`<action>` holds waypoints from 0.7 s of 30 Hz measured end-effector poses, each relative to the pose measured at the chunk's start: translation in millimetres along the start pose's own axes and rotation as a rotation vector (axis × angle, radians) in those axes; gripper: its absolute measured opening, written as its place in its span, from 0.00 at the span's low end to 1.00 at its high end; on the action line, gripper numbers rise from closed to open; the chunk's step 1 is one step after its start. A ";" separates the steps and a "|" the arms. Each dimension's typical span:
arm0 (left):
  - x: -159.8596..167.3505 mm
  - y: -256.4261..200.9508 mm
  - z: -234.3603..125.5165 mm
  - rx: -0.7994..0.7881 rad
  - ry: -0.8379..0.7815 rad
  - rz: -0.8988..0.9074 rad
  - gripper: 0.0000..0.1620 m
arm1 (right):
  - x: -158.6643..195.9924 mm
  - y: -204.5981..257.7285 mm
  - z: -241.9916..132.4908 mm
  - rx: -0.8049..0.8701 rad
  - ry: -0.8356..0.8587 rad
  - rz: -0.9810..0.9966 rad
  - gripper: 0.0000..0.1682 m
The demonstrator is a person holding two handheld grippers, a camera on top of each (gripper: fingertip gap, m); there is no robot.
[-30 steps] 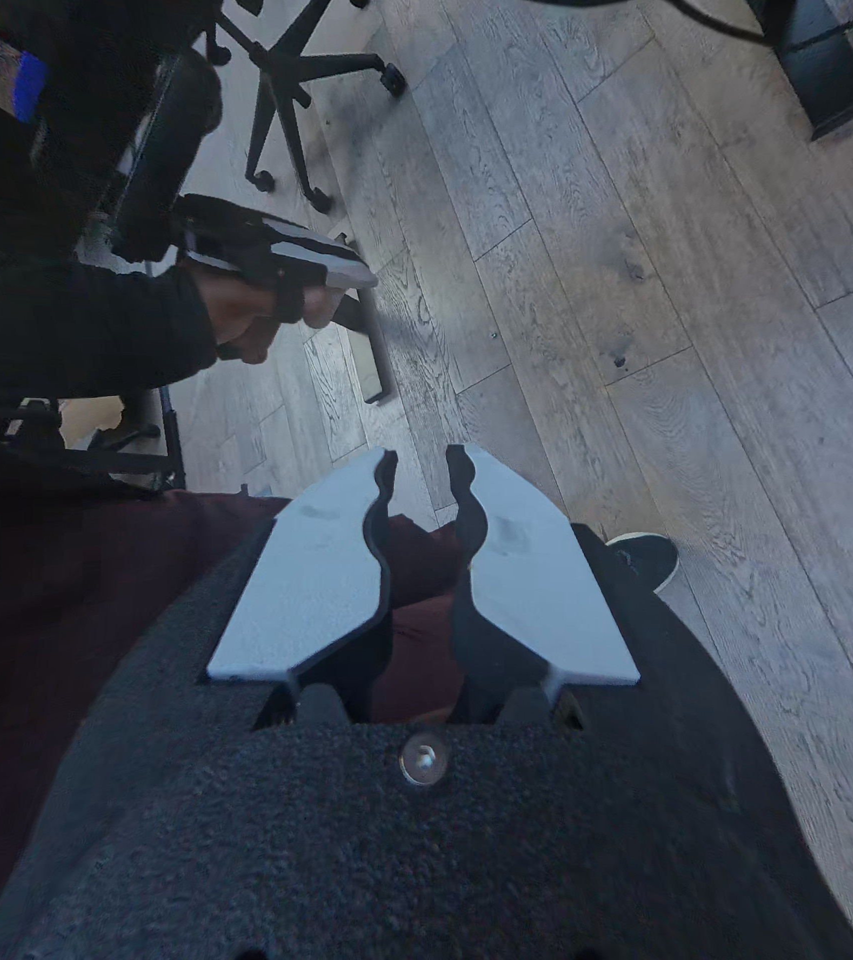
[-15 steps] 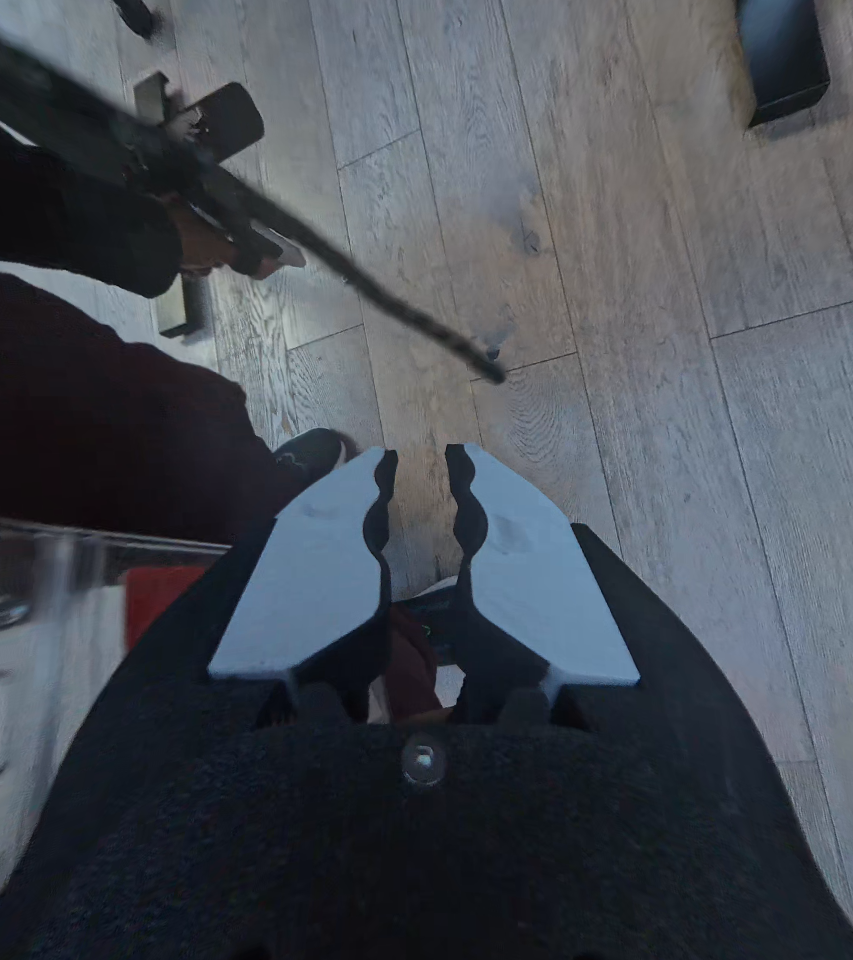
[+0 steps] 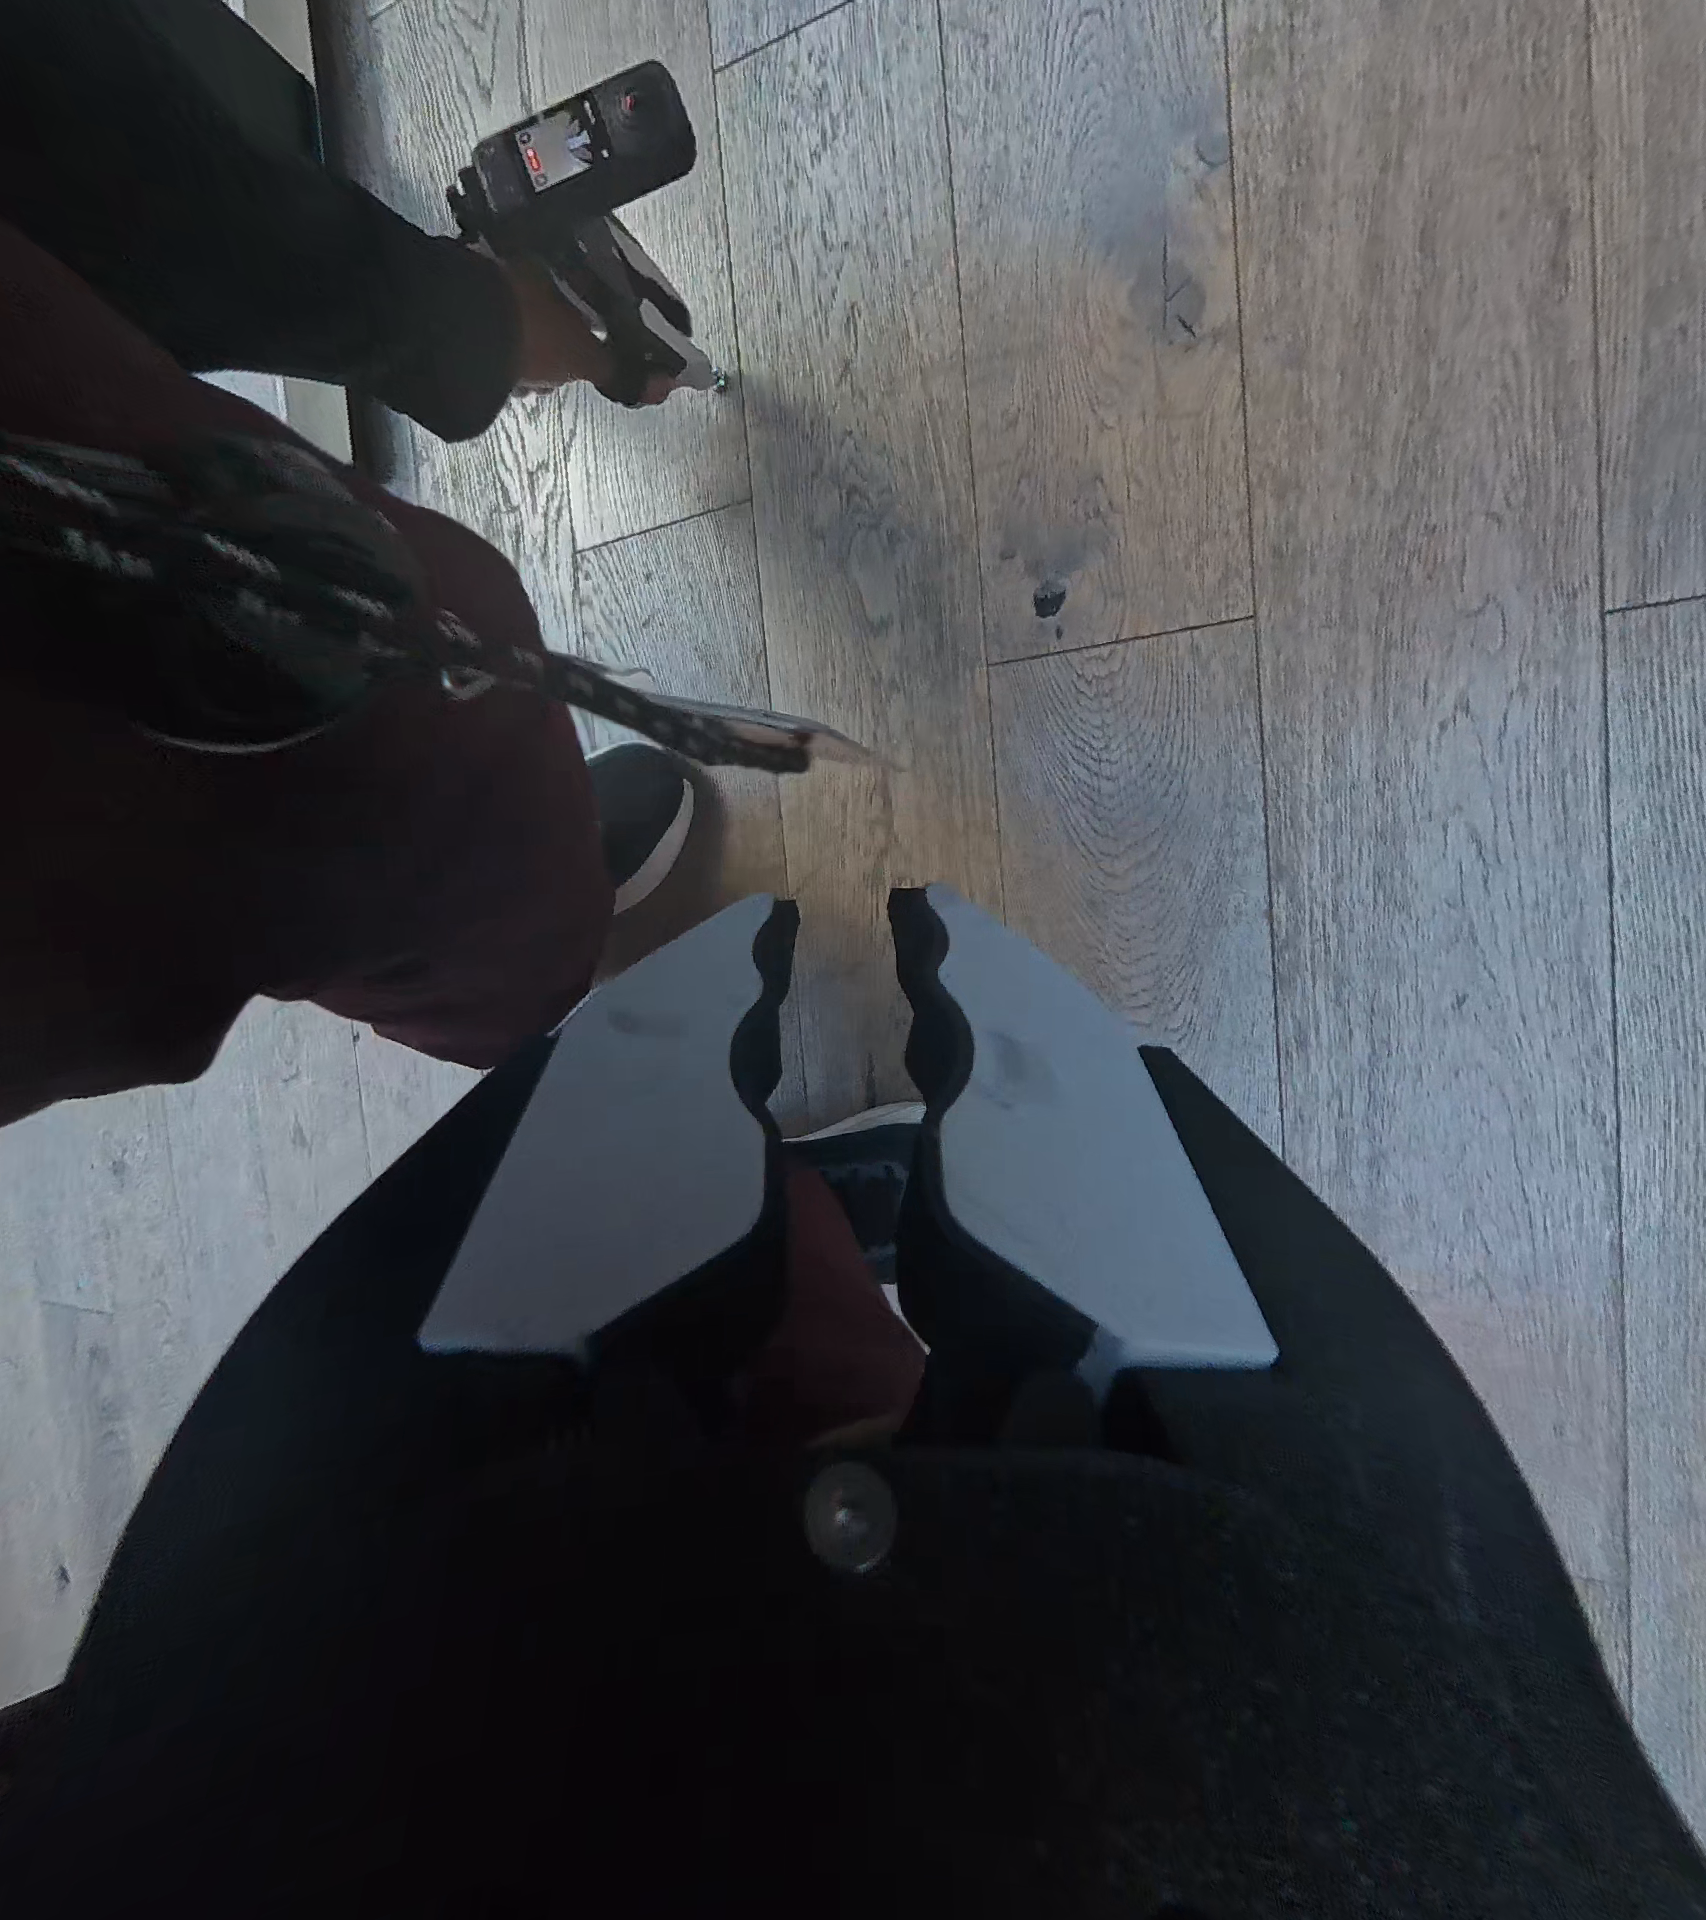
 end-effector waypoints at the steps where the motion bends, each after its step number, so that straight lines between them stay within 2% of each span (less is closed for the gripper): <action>1: 2.0 1.4 2.8 -0.008 0.009 0.010 0.21 | -4.3 0.2 0.9 0.001 -0.004 0.000 0.13; 6: -6.1 -9.2 11.8 0.048 -0.029 0.012 0.22 | -19.9 3.2 5.0 -0.002 -0.020 -0.010 0.13; 9: 0.1 -7.0 18.1 -0.004 0.031 0.024 0.23 | -23.1 3.3 7.6 -0.008 -0.019 -0.007 0.13; 12: -3.1 -9.1 18.5 0.000 0.010 0.007 0.23 | -23.2 3.8 9.6 -0.014 -0.015 -0.015 0.13; 16: -3.1 -10.1 20.5 0.017 0.009 0.000 0.20 | -18.5 1.6 10.6 -0.016 -0.003 -0.017 0.13; 21: -2.1 -19.2 21.2 0.050 -0.004 -0.007 0.09 | -17.8 1.4 10.0 -0.023 -0.013 0.001 0.13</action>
Point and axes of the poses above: each gripper's, where its closed fingertips meet, z out along the fingers, x out of its underside, y = z × x across the jaws, the point moved 1 cm from there along -z, back along the fingers, and after that the axes turned 6 degrees about y, right-handed, at the moved point
